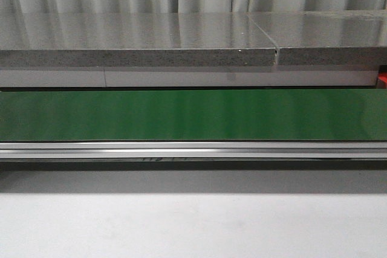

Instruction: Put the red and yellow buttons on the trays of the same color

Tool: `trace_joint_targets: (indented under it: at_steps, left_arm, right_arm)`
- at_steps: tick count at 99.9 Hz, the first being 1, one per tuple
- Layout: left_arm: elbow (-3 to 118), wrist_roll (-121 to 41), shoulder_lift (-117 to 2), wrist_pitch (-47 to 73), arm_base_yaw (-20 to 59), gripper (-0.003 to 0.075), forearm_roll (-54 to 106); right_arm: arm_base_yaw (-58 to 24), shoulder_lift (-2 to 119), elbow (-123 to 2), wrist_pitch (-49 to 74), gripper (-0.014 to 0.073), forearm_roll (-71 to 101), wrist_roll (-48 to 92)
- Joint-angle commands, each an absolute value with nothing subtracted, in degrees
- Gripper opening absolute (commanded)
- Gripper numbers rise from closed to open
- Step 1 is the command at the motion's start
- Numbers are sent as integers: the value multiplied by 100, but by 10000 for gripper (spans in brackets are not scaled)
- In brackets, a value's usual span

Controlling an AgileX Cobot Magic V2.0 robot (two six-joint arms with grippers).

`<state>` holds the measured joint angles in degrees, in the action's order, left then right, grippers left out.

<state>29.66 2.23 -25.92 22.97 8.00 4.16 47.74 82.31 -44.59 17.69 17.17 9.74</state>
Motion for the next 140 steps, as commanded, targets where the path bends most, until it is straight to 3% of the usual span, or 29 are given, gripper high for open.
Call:
trace_joint_targets:
  at_steps: [1, 70, 109, 121, 140]
  left_arm:
    - [3115, 271, -2614, 1873, 791, -19, 456]
    - [3115, 271, -2614, 1873, 791, -19, 456]
    - [3115, 271, -2614, 1873, 791, -19, 456]
    - [3115, 271, -2614, 1873, 791, -19, 456]
    - [3115, 271, -2614, 1873, 791, -19, 456]
  right_arm:
    - [4685, 7691, -4719, 1640, 582, 1827, 987]
    - [1223, 4834, -4812, 1714, 582, 1830, 1996]
    - [658, 2627, -3612, 2463, 577, 1776, 2215]
    - [658, 1997, -3265, 2699, 463, 1776, 2215]
    - [658, 1355, -2986, 2888, 77, 1776, 2215]
